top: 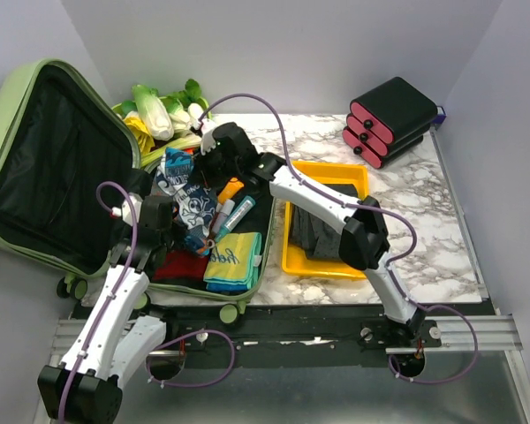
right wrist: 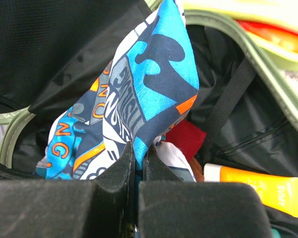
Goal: Open, take out, and arrange the luggage
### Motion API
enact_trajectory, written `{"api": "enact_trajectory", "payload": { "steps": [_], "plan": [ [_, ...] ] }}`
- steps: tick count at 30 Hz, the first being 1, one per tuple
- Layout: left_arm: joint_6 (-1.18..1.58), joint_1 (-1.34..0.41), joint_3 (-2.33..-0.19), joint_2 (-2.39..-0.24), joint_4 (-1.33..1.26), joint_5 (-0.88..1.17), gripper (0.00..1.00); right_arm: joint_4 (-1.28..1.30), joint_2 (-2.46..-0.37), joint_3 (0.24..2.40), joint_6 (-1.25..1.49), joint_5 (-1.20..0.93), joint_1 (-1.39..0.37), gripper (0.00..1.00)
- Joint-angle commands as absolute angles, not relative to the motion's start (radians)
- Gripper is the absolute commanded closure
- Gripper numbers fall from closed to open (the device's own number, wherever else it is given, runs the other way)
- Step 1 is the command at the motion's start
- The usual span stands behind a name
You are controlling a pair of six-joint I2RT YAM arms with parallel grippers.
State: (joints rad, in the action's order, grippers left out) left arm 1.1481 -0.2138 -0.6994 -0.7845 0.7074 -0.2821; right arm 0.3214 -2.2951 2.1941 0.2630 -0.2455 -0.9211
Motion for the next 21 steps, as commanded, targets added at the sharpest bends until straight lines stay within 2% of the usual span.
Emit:
{"api": "enact_trajectory", "payload": {
  "steps": [1,4,9,21],
  "plan": [
    [1.155,-0.268,-0.767,-0.802,0.640,-0.204,1.00,0.305,-2.231,2.169,0.192,-0.195,-0.930,0.99],
    [1.184,-0.322,-0.787,-0.798,0.620,-0.229,1.00,0.328,-2.197,2.151,0.173,-0.172,-0.928,0.99],
    [1.238,-0.515,-0.839,-0.842,0.607,-0.310,1.00,0.370,-2.116,2.083,0.138,-0.118,-0.924,0.99],
    [1.354,-0.848,-0.929,-1.035,0.494,-0.425,1.00,0.288,-1.735,1.513,0.160,-0.009,-0.775,0.99]
  ]
}}
